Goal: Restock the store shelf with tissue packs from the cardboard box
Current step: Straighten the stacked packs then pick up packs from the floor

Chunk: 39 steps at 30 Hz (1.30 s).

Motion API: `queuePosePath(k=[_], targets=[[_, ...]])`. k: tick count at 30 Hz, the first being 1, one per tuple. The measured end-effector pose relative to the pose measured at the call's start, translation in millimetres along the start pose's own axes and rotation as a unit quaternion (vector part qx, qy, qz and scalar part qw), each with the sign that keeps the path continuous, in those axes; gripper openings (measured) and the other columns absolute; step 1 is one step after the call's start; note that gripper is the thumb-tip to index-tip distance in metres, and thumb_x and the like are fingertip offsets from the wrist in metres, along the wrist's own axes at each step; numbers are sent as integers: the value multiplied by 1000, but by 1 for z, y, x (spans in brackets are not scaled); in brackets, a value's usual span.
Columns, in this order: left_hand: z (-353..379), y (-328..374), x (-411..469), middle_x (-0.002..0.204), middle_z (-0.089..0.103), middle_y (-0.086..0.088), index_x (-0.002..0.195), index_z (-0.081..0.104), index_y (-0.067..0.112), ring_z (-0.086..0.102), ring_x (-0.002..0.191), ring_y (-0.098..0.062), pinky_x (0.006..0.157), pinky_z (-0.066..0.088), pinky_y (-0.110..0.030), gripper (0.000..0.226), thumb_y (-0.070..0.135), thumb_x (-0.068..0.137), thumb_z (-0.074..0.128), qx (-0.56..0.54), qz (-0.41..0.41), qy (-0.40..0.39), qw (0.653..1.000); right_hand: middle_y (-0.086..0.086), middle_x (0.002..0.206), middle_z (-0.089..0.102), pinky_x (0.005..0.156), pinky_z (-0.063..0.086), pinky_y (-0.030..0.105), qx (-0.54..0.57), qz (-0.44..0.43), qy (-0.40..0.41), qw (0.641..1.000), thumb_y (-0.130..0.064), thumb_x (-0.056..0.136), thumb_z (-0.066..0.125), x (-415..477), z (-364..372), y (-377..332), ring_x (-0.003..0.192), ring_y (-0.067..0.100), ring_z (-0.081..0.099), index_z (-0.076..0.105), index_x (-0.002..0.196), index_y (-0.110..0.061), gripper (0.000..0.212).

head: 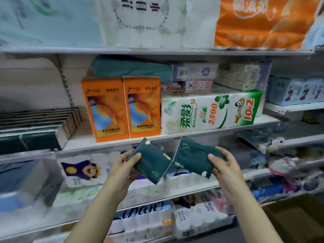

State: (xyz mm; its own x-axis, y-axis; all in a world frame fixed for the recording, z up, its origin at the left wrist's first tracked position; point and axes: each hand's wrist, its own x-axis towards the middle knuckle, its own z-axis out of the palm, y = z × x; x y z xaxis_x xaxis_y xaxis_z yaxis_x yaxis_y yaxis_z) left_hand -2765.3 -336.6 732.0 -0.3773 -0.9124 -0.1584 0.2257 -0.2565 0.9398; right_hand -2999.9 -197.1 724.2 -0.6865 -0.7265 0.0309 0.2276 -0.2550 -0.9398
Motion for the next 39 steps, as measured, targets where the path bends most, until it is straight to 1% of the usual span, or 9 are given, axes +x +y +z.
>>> queuePosePath(k=[3, 6, 11, 15, 17, 20, 24, 32, 39], targets=[[-18, 9, -11, 103, 67, -8, 109, 56, 17, 66, 92, -27, 75, 57, -45, 21, 21, 90, 66, -12, 1, 47, 999, 8, 102, 73, 73, 55, 33, -6, 19, -40, 999, -5, 88, 65, 1, 19, 6, 84, 19, 70, 53, 127, -10, 41], [-37, 18, -17, 102, 67, -7, 106, 57, 15, 66, 94, -28, 74, 57, -48, 14, 20, 94, 62, -31, -2, 79, 996, 12, 108, 72, 68, 56, 30, -14, 34, -81, 996, -8, 87, 67, 3, 48, 13, 85, 19, 70, 53, 129, -7, 44], [-81, 36, -21, 99, 65, -13, 117, 56, 2, 62, 90, -26, 74, 57, -42, 25, -2, 94, 48, -44, -4, 70, 997, 3, 96, 76, 71, 57, 31, -26, 44, -134, 990, -9, 88, 66, 3, 108, 28, 84, 17, 71, 59, 122, -9, 35], [-136, 64, -24, 100, 73, -17, 111, 63, -5, 72, 86, -23, 68, 59, -30, 23, 5, 92, 57, -39, 42, 46, 997, 5, 102, 74, 60, 56, 24, -16, 46, -171, 984, -10, 87, 66, -3, 171, 40, 81, 14, 72, 60, 118, -14, 32], [-167, 79, -24, 97, 74, -14, 107, 65, 0, 72, 82, -22, 66, 59, -29, 21, 14, 93, 58, -30, 63, 80, 994, 9, 110, 72, 65, 55, 27, -17, 43, -181, 982, -14, 84, 68, -7, 205, 50, 86, 17, 71, 58, 123, -12, 40], [-228, 103, -23, 108, 72, -10, 114, 58, 15, 70, 92, -27, 72, 59, -43, 24, 30, 95, 58, 5, 66, 127, 990, 8, 114, 71, 85, 52, 36, -19, 45, -204, 978, -18, 83, 69, -20, 274, 73, 100, 22, 69, 56, 127, -11, 46], [-298, 134, -25, 111, 68, -4, 120, 52, 26, 70, 94, -27, 73, 58, -56, 21, 31, 99, 52, 21, 73, 139, 987, 3, 105, 74, 68, 54, 21, -17, 45, -230, 972, -10, 91, 63, -39, 350, 100, 92, 15, 71, 59, 120, -10, 30], [-412, 180, -33, 119, 66, -6, 127, 54, 33, 69, 100, -30, 83, 57, -47, 50, -4, 94, 53, 112, 103, 83, 985, 5, 111, 72, 69, 55, 22, -23, 26, -221, 975, -10, 91, 63, -61, 446, 127, 97, 17, 70, 59, 124, -11, 32], [-453, 209, -20, 111, 70, -5, 113, 60, 15, 71, 93, -18, 73, 60, -35, 31, 1, 87, 67, 141, 126, 143, 972, -1, 115, 71, 91, 53, 35, -44, -9, -234, 971, -14, 88, 68, -43, 490, 129, 110, 18, 66, 61, 123, -21, 36]])
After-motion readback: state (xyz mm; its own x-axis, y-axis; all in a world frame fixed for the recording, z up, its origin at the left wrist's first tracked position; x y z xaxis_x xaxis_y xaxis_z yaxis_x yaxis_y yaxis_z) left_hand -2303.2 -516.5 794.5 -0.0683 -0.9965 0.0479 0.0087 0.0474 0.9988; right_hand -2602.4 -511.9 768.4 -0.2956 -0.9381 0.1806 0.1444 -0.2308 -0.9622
